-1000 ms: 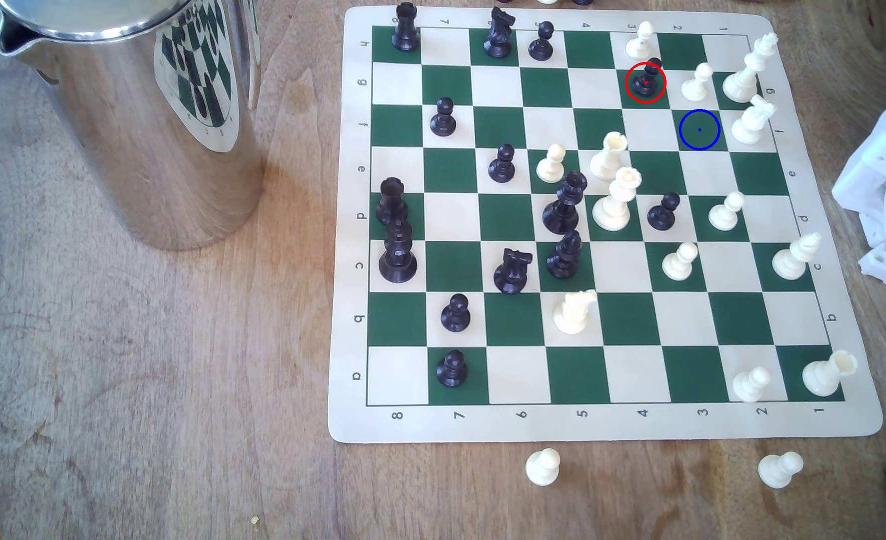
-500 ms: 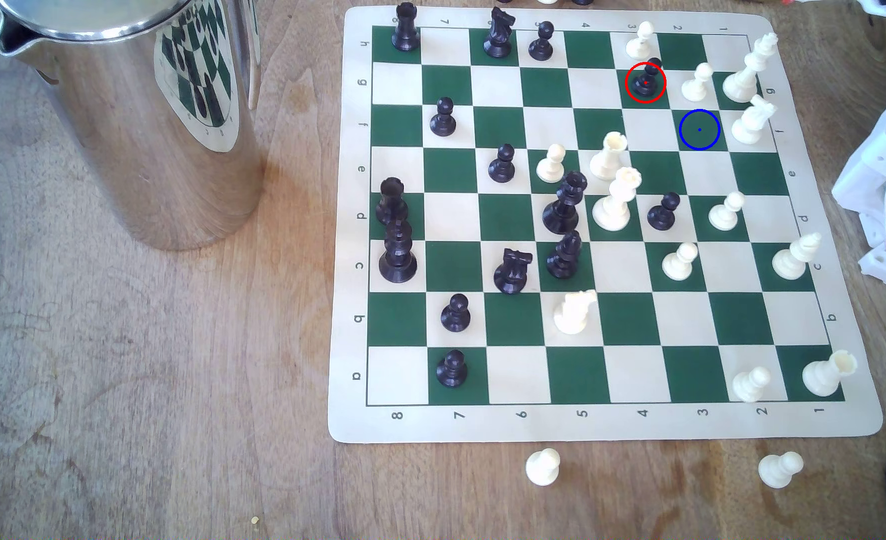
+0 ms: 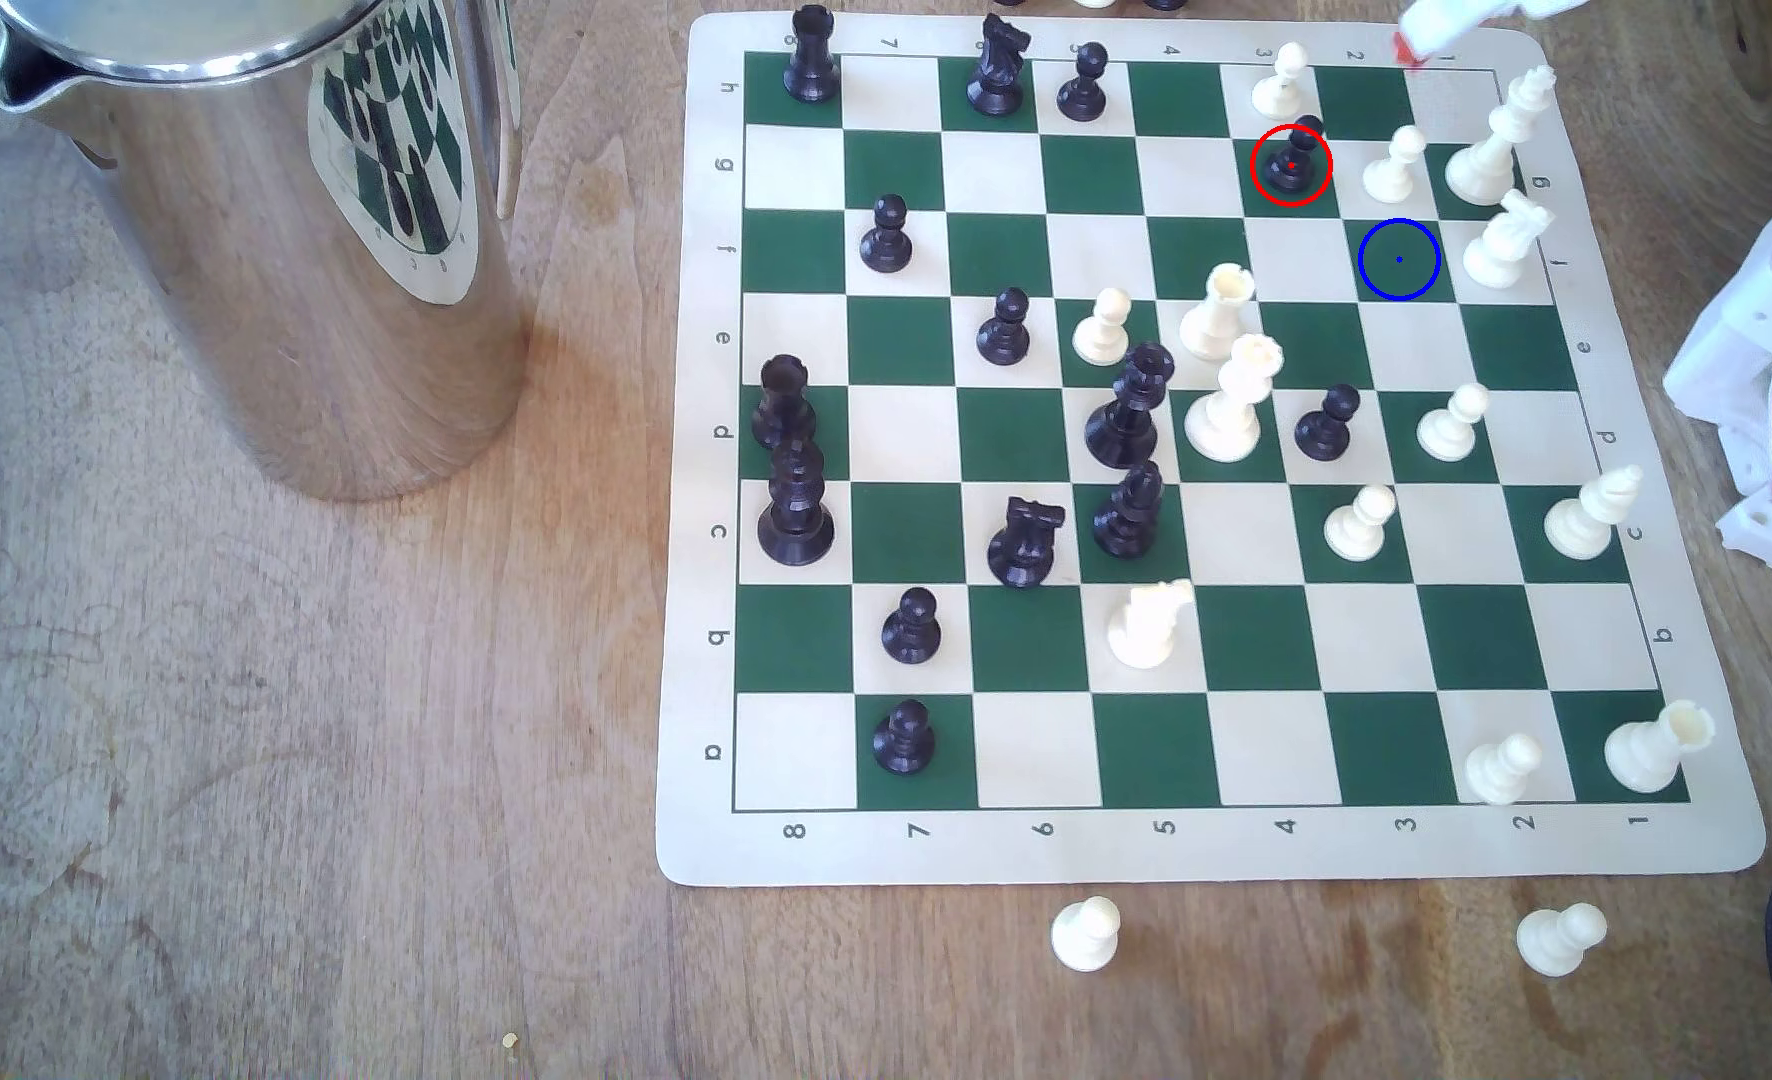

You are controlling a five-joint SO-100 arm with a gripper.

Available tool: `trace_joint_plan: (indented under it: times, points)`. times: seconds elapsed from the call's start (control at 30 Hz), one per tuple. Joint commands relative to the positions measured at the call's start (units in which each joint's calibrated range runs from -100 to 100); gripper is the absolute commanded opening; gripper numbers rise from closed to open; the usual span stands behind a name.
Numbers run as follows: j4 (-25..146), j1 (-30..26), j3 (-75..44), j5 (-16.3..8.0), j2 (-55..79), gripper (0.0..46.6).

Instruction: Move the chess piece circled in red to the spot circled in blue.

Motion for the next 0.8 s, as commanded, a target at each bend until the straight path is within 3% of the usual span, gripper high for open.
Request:
trace_joint_plan:
  times: [0.0, 0.5, 0.77]
  points:
    - [-2.0, 0.3, -4.1, 0.1, 1.2, 16.2]
    - [-7.7, 0.7, -2.2, 1.6, 12.2, 13.8]
    - [-9.7, -1.1, -1.3, 1.1, 17.0, 13.4]
